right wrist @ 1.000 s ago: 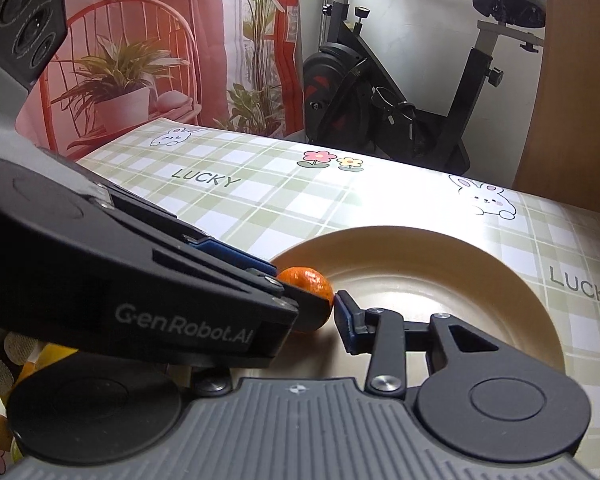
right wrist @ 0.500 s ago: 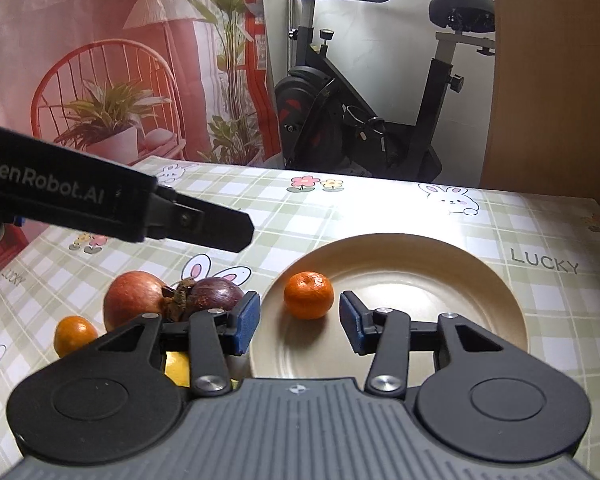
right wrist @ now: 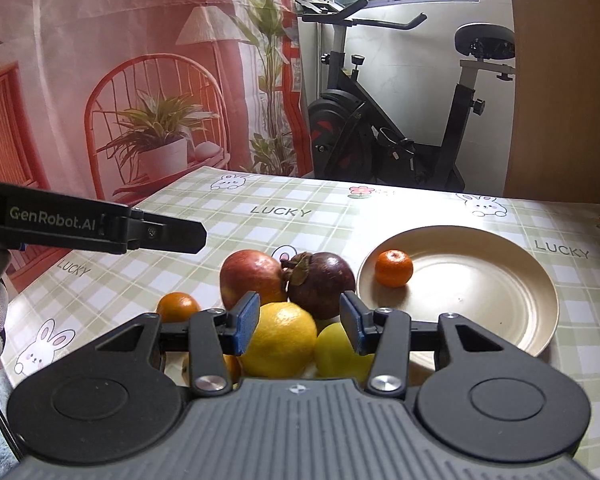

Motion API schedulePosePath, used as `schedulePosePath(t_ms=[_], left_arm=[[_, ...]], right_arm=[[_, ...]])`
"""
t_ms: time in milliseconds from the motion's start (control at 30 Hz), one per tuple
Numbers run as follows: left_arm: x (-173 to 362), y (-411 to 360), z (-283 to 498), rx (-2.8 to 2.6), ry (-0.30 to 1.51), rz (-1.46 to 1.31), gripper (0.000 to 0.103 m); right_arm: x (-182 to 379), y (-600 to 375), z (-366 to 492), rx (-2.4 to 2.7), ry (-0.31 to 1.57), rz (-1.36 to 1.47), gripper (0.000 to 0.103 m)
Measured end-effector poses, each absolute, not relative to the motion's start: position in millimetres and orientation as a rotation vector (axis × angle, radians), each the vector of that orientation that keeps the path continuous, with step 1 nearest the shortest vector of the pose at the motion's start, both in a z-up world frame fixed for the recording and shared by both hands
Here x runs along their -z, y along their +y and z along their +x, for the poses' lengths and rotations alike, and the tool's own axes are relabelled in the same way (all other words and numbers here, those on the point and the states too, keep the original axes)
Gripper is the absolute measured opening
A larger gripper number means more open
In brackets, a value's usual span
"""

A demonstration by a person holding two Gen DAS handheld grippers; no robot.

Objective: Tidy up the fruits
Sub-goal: 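Withdraw the left tool from the plate back to the fruit pile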

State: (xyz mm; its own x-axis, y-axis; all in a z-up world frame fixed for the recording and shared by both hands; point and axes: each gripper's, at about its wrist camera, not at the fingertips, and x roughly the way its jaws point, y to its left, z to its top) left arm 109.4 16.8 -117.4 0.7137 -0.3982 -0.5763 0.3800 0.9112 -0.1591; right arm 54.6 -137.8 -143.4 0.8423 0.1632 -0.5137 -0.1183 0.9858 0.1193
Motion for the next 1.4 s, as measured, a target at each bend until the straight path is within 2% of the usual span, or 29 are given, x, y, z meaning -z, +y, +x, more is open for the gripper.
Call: schedulePosePath(t_ms=[533, 1000, 1100, 1267, 1400], left_arm=[[131, 52, 89, 0.34, 0.642, -0.114, 0.048], [157, 45, 73, 0.388, 0.711, -0.103, 0.047], [166, 43, 64, 0.408, 0.712, -0.102, 0.045], [179, 42, 58, 0.404, 0.732, -0.094, 0.039], [180, 41, 52, 0.408, 0.717, -0.086, 0.039]], right_arm=[[156, -115, 34, -0.203, 0.595, 0.04, 0.048], [160, -127, 18, -0.168, 0.566, -0.018, 0.046], [167, -144, 12, -0.14, 0.562, 0.006, 0.042], [180, -170, 16, -0.113, 0.559, 0.092, 0.026], [185, -171, 18, -0.158, 0.545, 0.099, 0.026]])
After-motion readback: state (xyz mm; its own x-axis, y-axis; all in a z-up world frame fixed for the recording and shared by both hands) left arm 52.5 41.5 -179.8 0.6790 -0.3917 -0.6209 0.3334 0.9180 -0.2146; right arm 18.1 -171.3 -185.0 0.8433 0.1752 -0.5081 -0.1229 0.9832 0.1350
